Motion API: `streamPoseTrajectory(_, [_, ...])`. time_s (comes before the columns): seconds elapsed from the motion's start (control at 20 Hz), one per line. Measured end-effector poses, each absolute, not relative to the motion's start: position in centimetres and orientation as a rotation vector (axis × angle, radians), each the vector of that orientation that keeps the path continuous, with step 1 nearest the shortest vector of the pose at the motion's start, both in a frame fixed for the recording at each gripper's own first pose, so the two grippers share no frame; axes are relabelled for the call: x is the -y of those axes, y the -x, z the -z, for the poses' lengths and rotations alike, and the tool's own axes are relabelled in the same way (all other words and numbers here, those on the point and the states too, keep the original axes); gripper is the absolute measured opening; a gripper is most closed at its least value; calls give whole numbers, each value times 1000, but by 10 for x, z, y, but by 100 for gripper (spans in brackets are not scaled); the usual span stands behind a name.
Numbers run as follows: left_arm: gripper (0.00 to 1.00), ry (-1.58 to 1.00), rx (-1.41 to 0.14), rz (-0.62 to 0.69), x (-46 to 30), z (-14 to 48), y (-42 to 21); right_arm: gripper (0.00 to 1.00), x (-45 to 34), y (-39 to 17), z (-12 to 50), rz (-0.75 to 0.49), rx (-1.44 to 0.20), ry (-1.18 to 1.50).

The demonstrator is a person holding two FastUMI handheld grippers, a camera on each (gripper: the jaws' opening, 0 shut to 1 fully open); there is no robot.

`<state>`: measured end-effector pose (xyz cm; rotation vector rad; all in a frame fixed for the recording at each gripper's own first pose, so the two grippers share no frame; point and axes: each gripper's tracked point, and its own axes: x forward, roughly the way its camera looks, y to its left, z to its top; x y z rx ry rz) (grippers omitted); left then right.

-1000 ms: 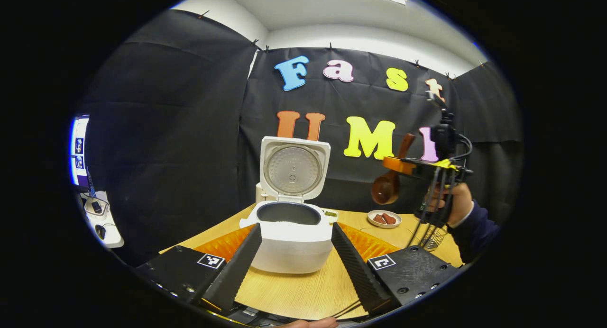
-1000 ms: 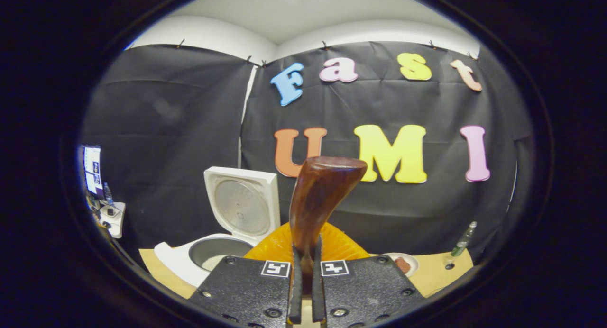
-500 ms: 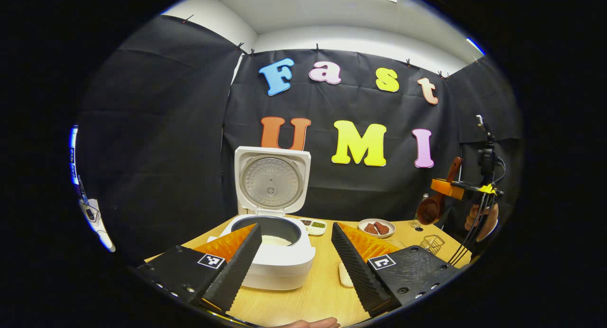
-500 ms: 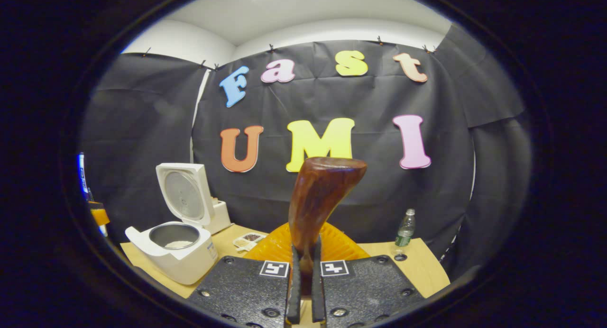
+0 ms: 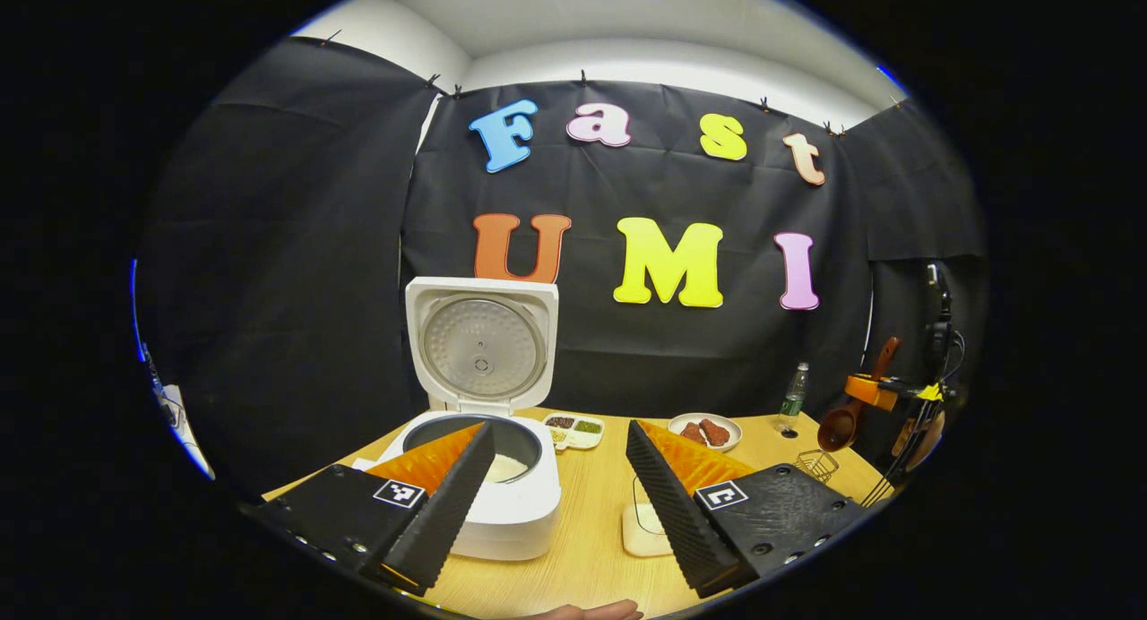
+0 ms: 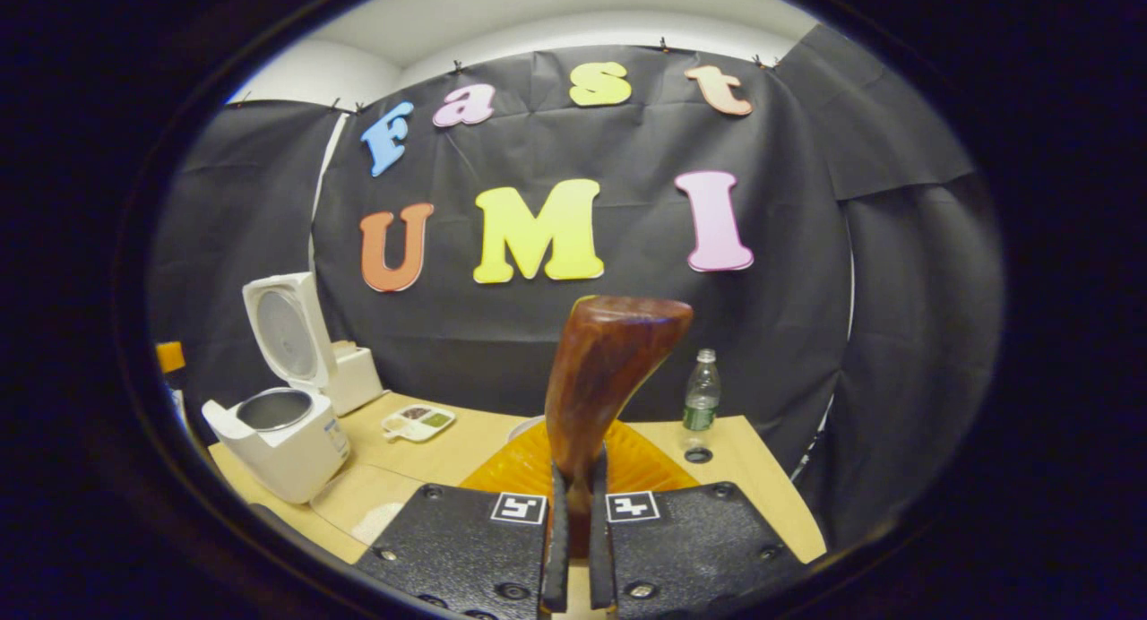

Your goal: Close the left gripper, press the button to open the rice cooker; take a wooden spoon from the chopstick holder with the right hand, scoop a spoonful of rice and pour it into the rice cooker, then put the wooden spoon back into the chopstick holder.

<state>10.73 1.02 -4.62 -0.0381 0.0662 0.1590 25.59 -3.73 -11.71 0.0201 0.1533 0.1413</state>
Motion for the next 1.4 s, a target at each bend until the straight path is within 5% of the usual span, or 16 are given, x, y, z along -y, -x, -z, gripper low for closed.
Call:
streamPoseTrajectory(0.5, [94, 69, -37, -127, -19, 18, -165, 18, 71, -304, 189, -103, -272, -52])
streamPoseTrajectory(0.65, [94, 59, -67, -136, -33, 17, -186, 68, 91, -292, 175, -37, -234, -33])
streamPoseTrajectory(0.7, [94, 47, -66, -139, -38, 15, -193, 65, 96, -285, 166, -13, -210, -26])
streamPoseTrajectory(0.85, [94, 41, -70, -161, -56, 8, -208, 100, 91, -260, 139, -26, -143, -43])
streamPoseTrajectory(1.4, [94, 38, -13, -198, -115, -59, -270, 99, 77, -176, 101, -67, -53, -36])
